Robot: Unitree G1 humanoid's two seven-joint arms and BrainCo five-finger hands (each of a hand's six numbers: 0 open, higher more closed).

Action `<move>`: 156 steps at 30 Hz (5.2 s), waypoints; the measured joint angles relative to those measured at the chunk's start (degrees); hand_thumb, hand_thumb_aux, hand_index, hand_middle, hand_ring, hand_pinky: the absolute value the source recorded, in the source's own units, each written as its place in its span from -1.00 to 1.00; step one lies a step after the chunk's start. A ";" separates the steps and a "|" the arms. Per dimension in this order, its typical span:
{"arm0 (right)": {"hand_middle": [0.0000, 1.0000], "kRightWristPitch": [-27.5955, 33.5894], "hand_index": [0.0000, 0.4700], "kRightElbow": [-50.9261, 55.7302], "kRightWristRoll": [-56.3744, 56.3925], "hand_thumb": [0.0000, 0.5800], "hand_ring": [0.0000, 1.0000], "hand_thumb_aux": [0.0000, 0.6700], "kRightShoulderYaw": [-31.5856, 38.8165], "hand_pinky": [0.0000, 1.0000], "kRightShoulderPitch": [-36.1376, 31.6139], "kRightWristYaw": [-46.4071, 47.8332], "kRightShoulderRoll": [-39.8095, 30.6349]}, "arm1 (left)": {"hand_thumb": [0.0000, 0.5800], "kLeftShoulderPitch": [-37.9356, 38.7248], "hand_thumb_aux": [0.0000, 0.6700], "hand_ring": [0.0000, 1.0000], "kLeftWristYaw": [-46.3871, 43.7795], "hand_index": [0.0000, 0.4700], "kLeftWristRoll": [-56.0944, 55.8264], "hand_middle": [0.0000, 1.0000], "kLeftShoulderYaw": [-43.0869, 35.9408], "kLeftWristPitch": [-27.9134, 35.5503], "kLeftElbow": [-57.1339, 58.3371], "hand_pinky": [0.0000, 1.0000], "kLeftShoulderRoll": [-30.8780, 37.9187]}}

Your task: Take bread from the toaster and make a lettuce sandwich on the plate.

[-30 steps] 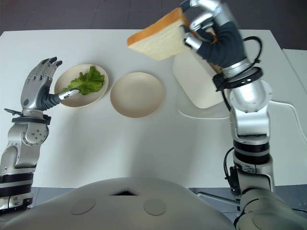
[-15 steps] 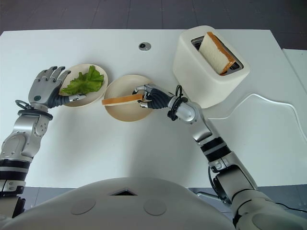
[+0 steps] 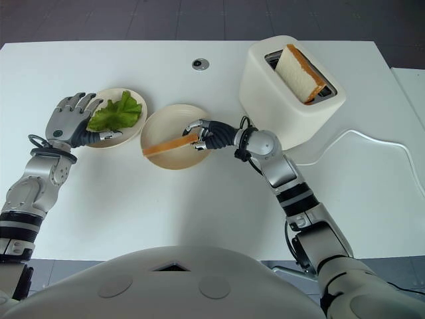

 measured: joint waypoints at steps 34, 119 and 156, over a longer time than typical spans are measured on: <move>1.00 11.02 1.00 -7.40 13.44 1.00 1.00 1.00 -1.94 1.00 5.99 10.81 -3.06 | 1.00 -5.24 1.00 -1.00 1.40 1.00 -5.65 -1.00 -7.71 -2.50 10.41 -1.00 2.99; -1.00 8.34 -1.00 -35.37 8.39 -1.00 -1.00 -1.00 -25.03 -1.00 15.95 -8.53 -14.04 | -1.00 18.78 -1.00 -1.00 -31.03 -1.00 -30.20 -1.00 -0.90 -17.71 -25.75 -1.00 0.31; 1.00 -4.35 1.00 -16.58 -31.81 1.00 1.00 1.00 -28.82 1.00 11.78 -27.85 -26.12 | -1.00 16.99 -1.00 -1.00 -28.42 -1.00 -35.63 -1.00 3.63 -19.25 -23.26 -1.00 -3.21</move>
